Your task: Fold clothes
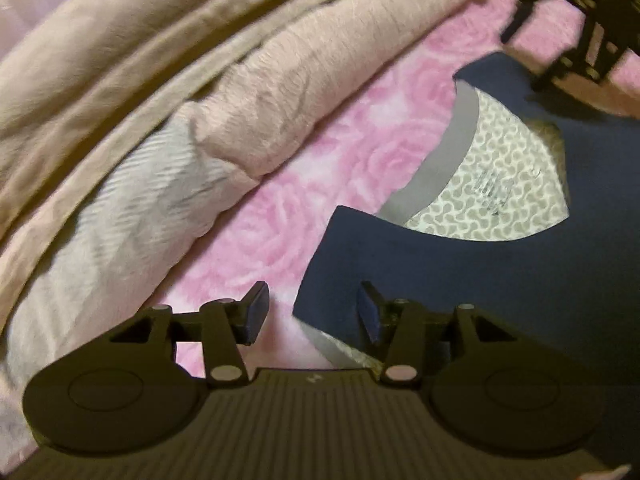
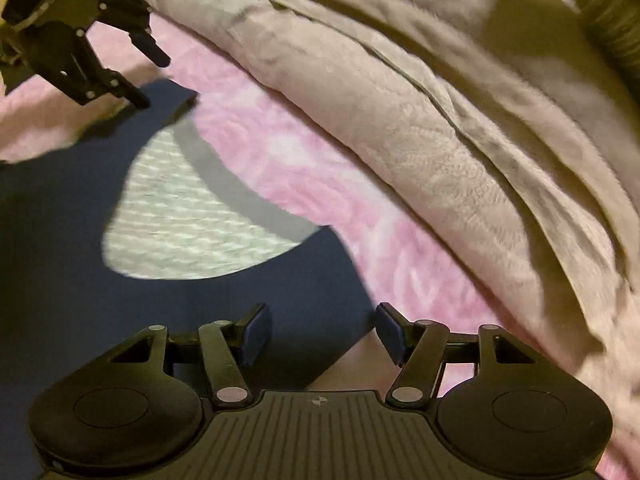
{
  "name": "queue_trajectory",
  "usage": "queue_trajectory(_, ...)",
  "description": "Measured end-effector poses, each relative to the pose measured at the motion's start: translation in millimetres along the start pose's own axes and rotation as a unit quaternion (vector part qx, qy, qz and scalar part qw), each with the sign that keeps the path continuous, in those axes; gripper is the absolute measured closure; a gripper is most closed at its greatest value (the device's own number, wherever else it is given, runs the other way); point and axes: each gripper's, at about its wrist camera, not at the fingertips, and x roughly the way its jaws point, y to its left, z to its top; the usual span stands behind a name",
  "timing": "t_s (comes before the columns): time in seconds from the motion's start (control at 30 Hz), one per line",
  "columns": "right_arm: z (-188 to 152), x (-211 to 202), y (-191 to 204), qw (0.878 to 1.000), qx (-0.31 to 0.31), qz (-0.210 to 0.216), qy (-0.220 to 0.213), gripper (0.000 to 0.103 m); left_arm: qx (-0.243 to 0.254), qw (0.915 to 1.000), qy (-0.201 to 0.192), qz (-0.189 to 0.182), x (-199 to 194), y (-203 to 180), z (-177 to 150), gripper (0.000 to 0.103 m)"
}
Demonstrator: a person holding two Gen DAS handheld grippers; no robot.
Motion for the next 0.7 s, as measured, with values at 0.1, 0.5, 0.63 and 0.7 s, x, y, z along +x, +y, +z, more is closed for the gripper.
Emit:
queue_trajectory(0.1, 7.0, 17.9, -21.2, 0.999, 0.015, 0.024, 0.016, 0.041, 0.009, 0.9996, 0.013, -0.025, 10.9, 5.3, 3.9, 0.057)
queue_trajectory(0.5, 14.2, 13.7, -33.2, 0.995, 0.049, 0.076, 0.028, 0.095, 0.031, 0.9966, 0.027, -0.071, 7.2, -7.4, 11.1, 0.102)
queue_trajectory(0.63, 9.0, -24.9, -6.5, 0.999, 0.039, 0.020, -0.021, 0.095, 0.038, 0.9986, -0.017, -0.032, -31.3, -23.6, 3.6, 0.102)
queue_trajectory(0.7, 2.7, -56.6, 15.7, 0.999, 0.004, -0.009, -0.048, 0.095, 0.054, 0.9974, -0.047, -0.014, -63.4, -38.6, -3.4, 0.102)
